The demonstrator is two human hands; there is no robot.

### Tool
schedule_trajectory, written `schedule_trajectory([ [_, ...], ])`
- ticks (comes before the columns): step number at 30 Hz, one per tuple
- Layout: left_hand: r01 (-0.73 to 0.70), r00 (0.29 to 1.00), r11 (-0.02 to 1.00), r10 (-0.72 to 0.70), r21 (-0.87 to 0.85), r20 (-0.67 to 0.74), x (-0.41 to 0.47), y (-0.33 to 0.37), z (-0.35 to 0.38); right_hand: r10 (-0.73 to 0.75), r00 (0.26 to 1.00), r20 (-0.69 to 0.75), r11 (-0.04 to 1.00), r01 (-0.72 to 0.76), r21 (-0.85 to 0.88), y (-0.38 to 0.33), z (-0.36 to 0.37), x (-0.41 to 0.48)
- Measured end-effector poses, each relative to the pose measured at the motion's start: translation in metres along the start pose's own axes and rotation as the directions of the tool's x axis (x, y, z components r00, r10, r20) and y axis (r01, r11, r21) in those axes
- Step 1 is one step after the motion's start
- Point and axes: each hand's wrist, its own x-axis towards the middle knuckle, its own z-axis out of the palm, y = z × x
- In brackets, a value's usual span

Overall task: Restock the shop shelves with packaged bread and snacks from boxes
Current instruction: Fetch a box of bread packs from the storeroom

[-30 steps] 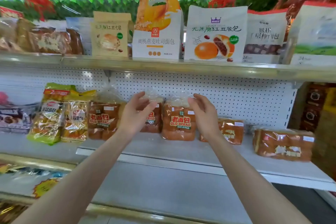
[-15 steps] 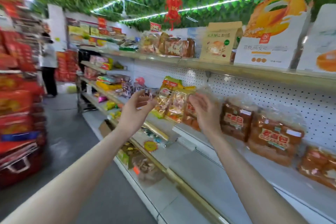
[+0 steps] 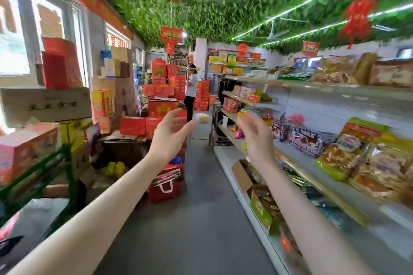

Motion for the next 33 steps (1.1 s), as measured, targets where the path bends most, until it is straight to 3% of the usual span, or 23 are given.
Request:
schedule_trajectory([
  [10, 0.053, 0.98, 0.994, -0.033, 0.099, -0.194, 0.099, -0.084, -0.144, -0.021, 0.982, 0.189, 0.998, 0.009, 0.067, 0.011, 0.218, 0.067],
  [24, 0.142, 0.923, 0.973, -0.064, 0.181, -0.38, 0.302, -0.241, -0.241, -0.074, 0.931, 0.358, 0.969, -0.018, 0.248, 0.104, 0.469, 0.232],
  [33, 0.173, 0.908, 0.954, -0.058, 0.243, -0.415, 0.447, -0.344, -0.29, -0.07, 0.91, 0.409, 0.951, -0.063, 0.301, 0.17, 0.626, 0.344],
])
